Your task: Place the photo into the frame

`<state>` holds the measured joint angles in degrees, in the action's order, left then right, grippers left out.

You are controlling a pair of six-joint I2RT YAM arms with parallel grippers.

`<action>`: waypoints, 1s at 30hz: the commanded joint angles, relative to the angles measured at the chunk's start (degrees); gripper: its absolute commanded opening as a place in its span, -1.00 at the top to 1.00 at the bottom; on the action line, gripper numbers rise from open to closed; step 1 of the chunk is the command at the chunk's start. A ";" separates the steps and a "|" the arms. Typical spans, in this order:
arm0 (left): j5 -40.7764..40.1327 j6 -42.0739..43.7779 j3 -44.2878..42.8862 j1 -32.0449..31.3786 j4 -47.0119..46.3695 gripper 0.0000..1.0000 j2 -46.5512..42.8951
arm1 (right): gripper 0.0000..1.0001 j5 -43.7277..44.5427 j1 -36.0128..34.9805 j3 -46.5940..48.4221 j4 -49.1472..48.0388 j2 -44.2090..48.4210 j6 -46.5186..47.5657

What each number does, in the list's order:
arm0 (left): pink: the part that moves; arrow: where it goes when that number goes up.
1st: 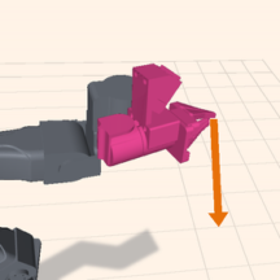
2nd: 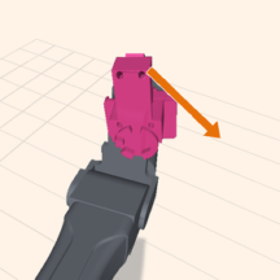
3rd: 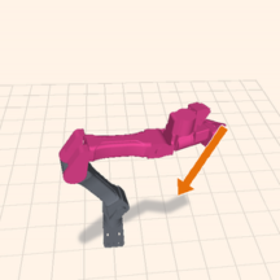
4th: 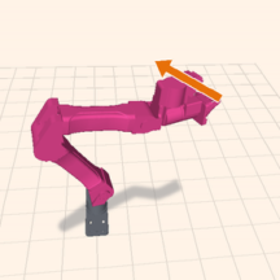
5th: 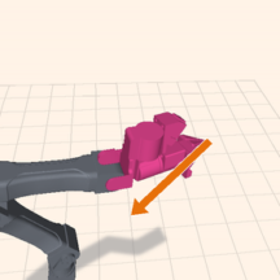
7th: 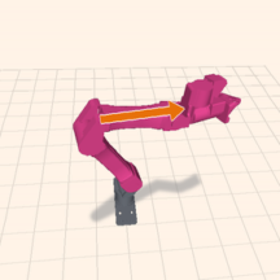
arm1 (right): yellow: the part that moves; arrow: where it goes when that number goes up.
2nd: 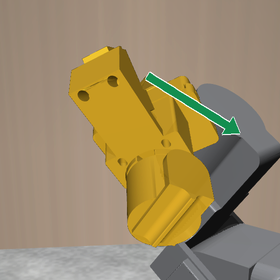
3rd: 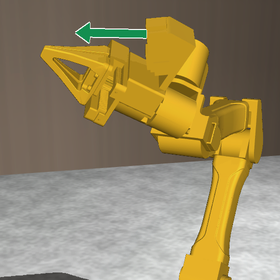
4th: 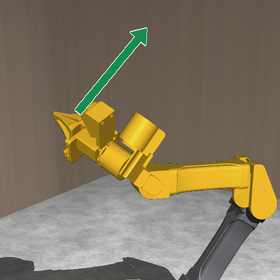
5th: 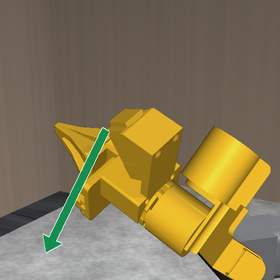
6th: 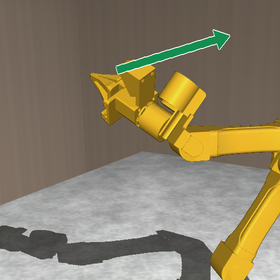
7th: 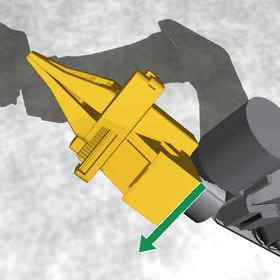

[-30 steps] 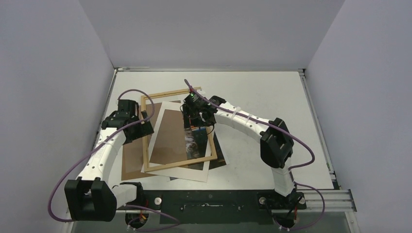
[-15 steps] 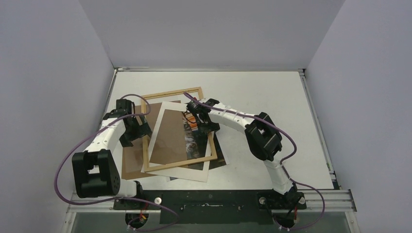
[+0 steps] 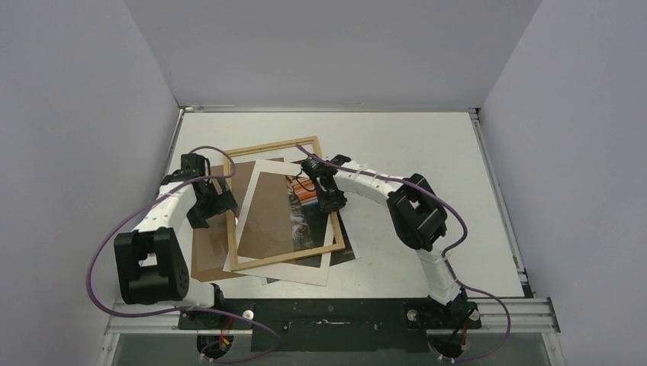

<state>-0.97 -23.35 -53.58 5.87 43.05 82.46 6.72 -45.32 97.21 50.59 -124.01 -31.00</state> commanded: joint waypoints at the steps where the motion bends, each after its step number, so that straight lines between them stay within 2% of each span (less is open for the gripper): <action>1: 2.55 0.35 -3.88 0.55 -2.32 -0.81 0.57 | 0.82 0.52 2.60 -4.74 0.21 5.24 2.02; 11: 7.30 0.23 -5.85 0.55 -4.48 -0.80 0.61 | 0.84 3.86 8.59 -13.15 -1.91 19.31 6.27; 19: 15.70 -2.68 -4.23 0.37 -8.17 -0.71 3.51 | 0.85 6.38 15.85 -16.93 -3.65 23.07 9.23; 30: 19.60 -2.67 -7.56 -0.26 -8.63 -0.65 8.07 | 0.83 2.80 29.31 -23.41 -9.31 27.86 16.10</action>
<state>14.87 -25.93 -57.21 6.04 36.82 89.10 9.32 -19.55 74.39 45.28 -102.00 -17.52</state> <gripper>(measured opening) 0.832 0.218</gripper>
